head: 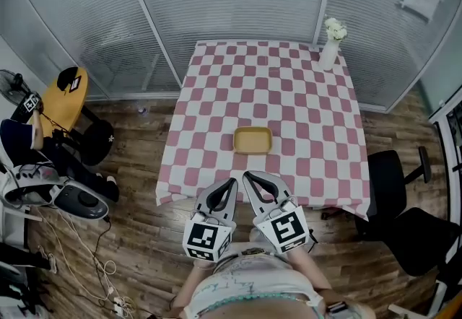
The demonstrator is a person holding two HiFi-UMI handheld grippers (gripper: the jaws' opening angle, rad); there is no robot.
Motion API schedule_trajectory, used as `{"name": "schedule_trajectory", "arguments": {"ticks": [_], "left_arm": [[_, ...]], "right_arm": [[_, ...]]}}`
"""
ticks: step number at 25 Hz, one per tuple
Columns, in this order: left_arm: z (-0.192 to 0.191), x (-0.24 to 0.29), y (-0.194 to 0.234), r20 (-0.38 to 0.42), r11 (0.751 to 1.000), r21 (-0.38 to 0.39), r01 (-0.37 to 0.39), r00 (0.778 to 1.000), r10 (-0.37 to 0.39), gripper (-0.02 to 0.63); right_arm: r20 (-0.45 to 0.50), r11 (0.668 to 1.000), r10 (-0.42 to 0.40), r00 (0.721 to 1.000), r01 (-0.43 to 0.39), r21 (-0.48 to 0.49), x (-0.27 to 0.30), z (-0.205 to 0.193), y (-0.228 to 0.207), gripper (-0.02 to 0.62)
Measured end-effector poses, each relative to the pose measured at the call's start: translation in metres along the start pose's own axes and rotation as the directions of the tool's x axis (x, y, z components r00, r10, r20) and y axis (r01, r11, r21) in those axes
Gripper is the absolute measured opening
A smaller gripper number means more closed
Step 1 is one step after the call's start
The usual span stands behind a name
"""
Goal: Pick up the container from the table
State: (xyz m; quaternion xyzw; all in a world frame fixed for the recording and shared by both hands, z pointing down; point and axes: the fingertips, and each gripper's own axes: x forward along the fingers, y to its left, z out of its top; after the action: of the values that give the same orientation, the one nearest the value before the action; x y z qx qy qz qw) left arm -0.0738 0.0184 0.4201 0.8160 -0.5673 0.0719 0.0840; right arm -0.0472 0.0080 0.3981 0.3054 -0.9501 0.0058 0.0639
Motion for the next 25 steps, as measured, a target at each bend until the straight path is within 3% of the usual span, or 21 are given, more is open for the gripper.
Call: {"name": "schedule_trajectory", "arguments": {"ticks": [14,25], "left_arm": [[0.015,0.058,-0.005,0.028,0.998,0.001,-0.069,0.997,0.069,0.015],[0.017,0.077,0.009,0.022,0.993,-0.009,-0.114,0.993,0.114,0.015]], "right_arm": [[0.031,0.997,0.077,0.997,-0.076,-0.016,0.010,-0.002,-0.061,-0.006],[0.055,0.997,0.073,0.996,-0.072,-0.011,0.019,-0.001,-0.084,-0.006]]}}
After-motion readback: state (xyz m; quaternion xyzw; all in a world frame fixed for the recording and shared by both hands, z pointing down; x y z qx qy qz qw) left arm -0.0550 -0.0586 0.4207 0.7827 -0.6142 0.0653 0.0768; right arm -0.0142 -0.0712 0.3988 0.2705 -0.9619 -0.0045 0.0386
